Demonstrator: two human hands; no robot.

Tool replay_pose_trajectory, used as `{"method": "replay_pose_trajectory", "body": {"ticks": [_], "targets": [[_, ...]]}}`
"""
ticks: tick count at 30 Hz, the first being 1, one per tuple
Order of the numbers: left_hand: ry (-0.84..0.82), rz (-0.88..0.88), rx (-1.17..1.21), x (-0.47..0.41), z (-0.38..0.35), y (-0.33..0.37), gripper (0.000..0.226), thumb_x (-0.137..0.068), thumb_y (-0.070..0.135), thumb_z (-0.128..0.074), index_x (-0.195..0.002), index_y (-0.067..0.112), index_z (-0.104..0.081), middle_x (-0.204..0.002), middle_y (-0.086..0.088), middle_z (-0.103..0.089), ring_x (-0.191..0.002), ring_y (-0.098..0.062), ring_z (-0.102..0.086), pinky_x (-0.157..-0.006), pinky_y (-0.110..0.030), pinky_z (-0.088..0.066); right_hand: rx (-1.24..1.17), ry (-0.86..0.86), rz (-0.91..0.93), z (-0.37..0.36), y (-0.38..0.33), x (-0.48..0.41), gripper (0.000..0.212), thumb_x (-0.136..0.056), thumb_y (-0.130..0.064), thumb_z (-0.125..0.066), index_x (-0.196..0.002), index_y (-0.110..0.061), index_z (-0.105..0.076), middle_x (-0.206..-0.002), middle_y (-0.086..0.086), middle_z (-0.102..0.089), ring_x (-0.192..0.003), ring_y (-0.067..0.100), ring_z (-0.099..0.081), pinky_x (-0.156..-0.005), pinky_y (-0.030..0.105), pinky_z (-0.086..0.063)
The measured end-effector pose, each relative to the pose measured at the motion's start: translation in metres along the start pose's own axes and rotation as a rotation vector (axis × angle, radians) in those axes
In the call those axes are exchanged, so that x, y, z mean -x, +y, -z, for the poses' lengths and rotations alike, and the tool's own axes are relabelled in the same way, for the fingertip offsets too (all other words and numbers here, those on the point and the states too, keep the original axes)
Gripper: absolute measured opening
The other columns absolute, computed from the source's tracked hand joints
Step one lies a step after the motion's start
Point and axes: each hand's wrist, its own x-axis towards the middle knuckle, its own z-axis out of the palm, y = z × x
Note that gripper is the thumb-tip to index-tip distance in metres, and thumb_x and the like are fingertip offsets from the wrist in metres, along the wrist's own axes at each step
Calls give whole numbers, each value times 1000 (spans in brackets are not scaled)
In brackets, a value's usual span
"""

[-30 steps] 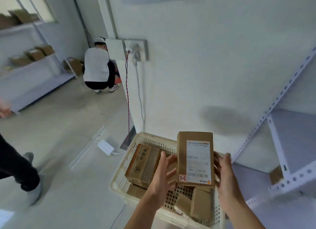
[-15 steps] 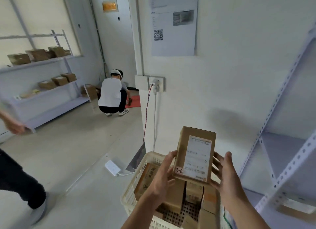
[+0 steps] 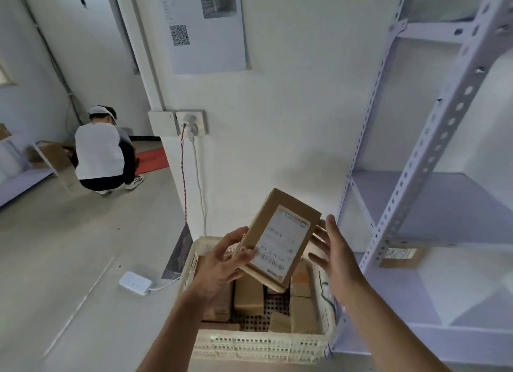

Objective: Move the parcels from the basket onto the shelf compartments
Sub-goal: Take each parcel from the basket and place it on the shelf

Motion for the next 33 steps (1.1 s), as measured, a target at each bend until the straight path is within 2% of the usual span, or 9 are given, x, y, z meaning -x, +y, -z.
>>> {"method": "replay_pose_trajectory", "body": {"ticks": [6,10,15,19,22,24,28,30,33], "targets": [[-166,71,-49,-7,25,21,67,-76,38,-85,-137,15,-68,-119,-22,-73,-116,-40,-69,-97,-51,-56,141,-30,58,15,-17,8,83,-84,-72,-51,-158,-35,-40,-158,-12,-47,-141,10,-48,-121,44,-36],[-300,108,-128,-14,21,31,64,-79,38,-80,-135,11,-66,-117,-23,-72,-110,-38,-69,-94,-48,-55,280,-148,57,18,-13,21,85,-83,-82,-57,-157,-44,-40,-163,-17,-41,-150,10,-39,-123,44,-30],[-384,128,-93,-17,8,33,63,-79,37,-81,-136,12,-66,-119,-25,-70,-111,-41,-67,-97,-53,-50,330,-193,13,24,-3,47,90,-72,-87,-70,-150,-46,-51,-158,-14,-50,-149,14,-43,-127,49,-27],[-370,88,-44,-17,-9,33,62,-80,37,-82,-137,20,-66,-123,-20,-68,-113,-41,-67,-98,-58,-51,267,-120,20,36,1,65,75,-75,-73,-78,-137,-34,-67,-135,-4,-72,-130,21,-64,-118,49,-42],[-260,39,21,-12,-29,37,77,-76,46,-86,-145,27,-60,-140,-7,-65,-118,-31,-72,-96,-49,-59,172,6,64,41,-5,80,48,-86,-51,-72,-120,-18,-77,-112,5,-81,-104,21,-77,-93,36,-53],[-213,-1,42,-7,-41,37,89,-75,56,-86,-152,28,-52,-146,-6,-62,-122,-28,-71,-96,-47,-59,104,119,90,46,-7,88,50,-83,-49,-75,-116,-12,-79,-115,10,-79,-109,27,-75,-90,37,-54],[-157,-62,39,15,-66,33,103,-75,85,-69,-161,35,-40,-160,2,-52,-148,-23,-50,-123,-57,-35,-26,261,107,60,-11,101,42,-77,-55,-73,-92,-17,-80,-98,10,-82,-92,27,-78,-82,41,-61],[-140,-69,46,30,-82,30,119,-66,98,-59,-164,36,-35,-169,9,-37,-157,-17,-32,-127,-58,-17,-72,303,124,66,-11,107,46,-79,-58,-71,-95,-16,-80,-99,9,-82,-93,27,-79,-86,43,-62],[-166,-71,106,50,-106,23,128,-60,102,-57,-168,40,-24,-174,11,-27,-157,-21,-33,-126,-61,-24,-129,349,157,76,-11,117,46,-87,-58,-67,-101,-17,-79,-102,5,-82,-95,25,-79,-89,45,-62]]}}
